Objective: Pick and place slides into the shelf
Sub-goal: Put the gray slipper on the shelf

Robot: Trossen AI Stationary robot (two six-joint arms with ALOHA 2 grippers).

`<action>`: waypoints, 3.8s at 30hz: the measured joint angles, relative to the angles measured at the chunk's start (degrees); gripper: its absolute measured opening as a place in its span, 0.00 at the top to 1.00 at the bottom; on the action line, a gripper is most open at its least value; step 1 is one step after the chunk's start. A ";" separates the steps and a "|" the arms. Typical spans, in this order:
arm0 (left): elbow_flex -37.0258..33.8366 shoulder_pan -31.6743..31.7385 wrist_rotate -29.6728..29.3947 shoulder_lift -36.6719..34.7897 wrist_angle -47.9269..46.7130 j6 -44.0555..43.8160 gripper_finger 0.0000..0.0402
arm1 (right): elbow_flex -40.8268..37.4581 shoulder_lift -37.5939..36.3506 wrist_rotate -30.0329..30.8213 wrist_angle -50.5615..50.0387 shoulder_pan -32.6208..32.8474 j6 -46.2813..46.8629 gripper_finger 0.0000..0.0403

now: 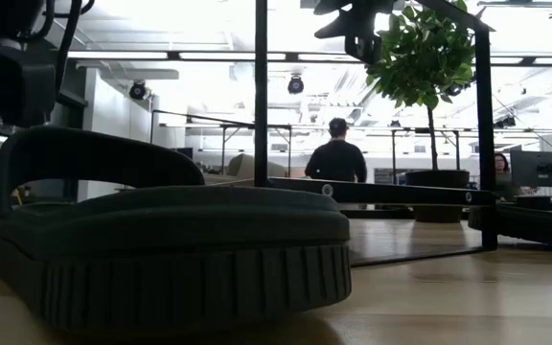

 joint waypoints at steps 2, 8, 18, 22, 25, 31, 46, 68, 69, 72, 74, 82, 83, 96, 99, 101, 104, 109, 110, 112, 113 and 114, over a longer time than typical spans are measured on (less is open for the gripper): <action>0.00 0.69 0.78 -1.82 -0.17 -0.31 0.98 | 0.00 0.02 -0.12 -0.01 0.01 -0.59 0.73; 0.00 3.60 1.23 -7.82 -1.09 -1.43 0.98 | -0.02 0.02 -0.17 -0.02 0.02 -1.40 0.73; 0.00 7.51 1.72 -14.63 -5.84 -2.09 0.98 | -0.02 0.02 -0.26 0.00 0.00 -1.39 0.73; 0.00 9.58 1.62 -16.00 -5.83 -2.99 0.99 | -0.02 0.02 -0.26 0.00 0.02 -1.20 0.73; 0.00 11.71 -0.08 -16.54 -5.85 -4.92 0.99 | -0.02 0.02 -0.22 0.00 0.00 -0.98 0.73; 0.00 16.95 -6.42 -17.29 -5.21 -8.46 0.99 | -0.02 0.02 0.25 0.00 0.00 -0.98 0.73; 0.00 27.34 -21.84 -17.31 1.34 -16.80 0.99 | -0.02 0.02 2.73 0.00 0.00 -0.48 0.73; 0.00 30.81 -41.02 -17.31 8.46 -18.59 0.99 | -17.20 0.02 11.05 23.49 -1.27 21.82 0.73; 0.00 30.81 -41.46 -17.31 8.46 -18.48 0.99 | -18.92 0.00 10.75 27.20 -1.27 23.82 0.73; 0.00 30.81 -42.42 -17.31 8.46 -18.27 0.99 | -24.43 0.02 10.80 37.48 -1.27 30.11 0.73; 0.00 30.81 -42.85 -17.29 8.43 -18.22 0.98 | -27.75 0.02 11.09 45.02 -1.27 34.32 0.73; 0.02 30.81 -43.84 -17.09 7.98 -18.19 0.99 | -37.12 0.02 15.35 61.92 -1.27 45.63 0.68; 0.02 30.81 -43.92 -17.09 7.91 -18.20 0.98 | -37.27 0.02 15.50 62.15 -1.27 46.00 0.65; 0.04 30.79 -45.79 -17.05 8.47 -18.34 0.98 | -33.39 0.02 19.36 56.09 -1.19 45.69 0.49; 0.04 30.79 -45.78 -17.05 8.48 -18.33 0.99 | -33.25 0.02 19.56 55.10 -1.14 45.64 0.49; 0.04 30.79 -45.73 -16.61 8.67 -18.33 0.99 | -33.22 0.02 20.09 54.64 -1.14 45.64 0.49; 0.04 30.74 -44.70 -15.78 9.13 -18.39 0.98 | -33.21 0.11 20.26 54.83 -1.14 45.76 0.49; 0.04 29.89 -44.76 -14.13 10.06 -18.63 0.99 | -33.20 0.75 20.41 54.82 -1.14 45.80 0.49; 0.04 29.87 -44.91 -13.99 10.12 -18.83 0.99 | -33.20 1.08 20.41 55.16 -1.14 45.92 0.49; 0.04 29.89 -44.91 -13.60 10.25 -18.85 0.99 | -33.20 2.03 20.37 56.12 -1.14 46.86 0.49; 0.04 29.91 -44.93 -13.59 10.13 -18.85 0.99 | -33.20 2.61 20.14 56.51 -1.14 47.08 0.49; 0.04 30.03 -44.99 -13.59 10.17 -18.85 0.98 | -33.20 3.19 19.75 56.83 -1.10 47.12 0.49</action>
